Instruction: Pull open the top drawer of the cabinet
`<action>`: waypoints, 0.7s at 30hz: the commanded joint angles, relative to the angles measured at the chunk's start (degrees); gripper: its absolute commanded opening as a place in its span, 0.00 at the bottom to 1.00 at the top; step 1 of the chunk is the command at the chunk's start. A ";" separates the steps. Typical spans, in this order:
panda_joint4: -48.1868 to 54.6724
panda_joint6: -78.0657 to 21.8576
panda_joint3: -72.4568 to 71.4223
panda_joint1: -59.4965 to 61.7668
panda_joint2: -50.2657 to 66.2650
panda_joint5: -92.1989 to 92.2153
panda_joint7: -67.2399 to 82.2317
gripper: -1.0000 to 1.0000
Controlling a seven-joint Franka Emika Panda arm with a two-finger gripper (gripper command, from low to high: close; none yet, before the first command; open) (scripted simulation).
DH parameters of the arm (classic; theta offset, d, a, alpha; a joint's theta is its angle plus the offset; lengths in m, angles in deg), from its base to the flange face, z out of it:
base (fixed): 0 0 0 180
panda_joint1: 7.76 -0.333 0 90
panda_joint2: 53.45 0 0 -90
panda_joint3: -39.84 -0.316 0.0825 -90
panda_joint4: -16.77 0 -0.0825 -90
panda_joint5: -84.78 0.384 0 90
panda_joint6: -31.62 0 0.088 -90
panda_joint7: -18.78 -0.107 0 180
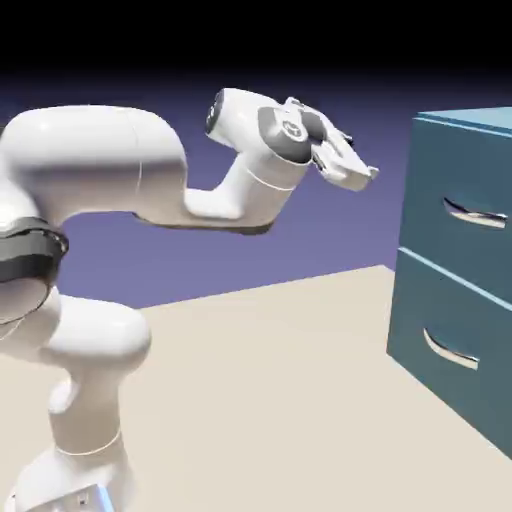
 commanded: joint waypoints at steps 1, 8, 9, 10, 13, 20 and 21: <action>0.63 -0.41 1.26 -1.39 -0.43 -2.50 2.46 0.50; 5.00 -3.26 10.03 -11.13 -3.40 -19.94 19.65 0.50; 5.63 -3.67 11.29 -12.52 -3.83 -22.43 22.11 0.50; 6.25 -4.08 12.54 -13.91 -4.26 -24.92 24.57 0.50; 8.13 -5.30 16.30 -18.09 -5.53 -32.40 31.93 0.50; 12.50 -8.15 25.08 -27.83 -8.51 -49.84 49.13 0.50; 13.13 -8.56 26.33 -29.22 -8.94 -52.33 51.58 0.50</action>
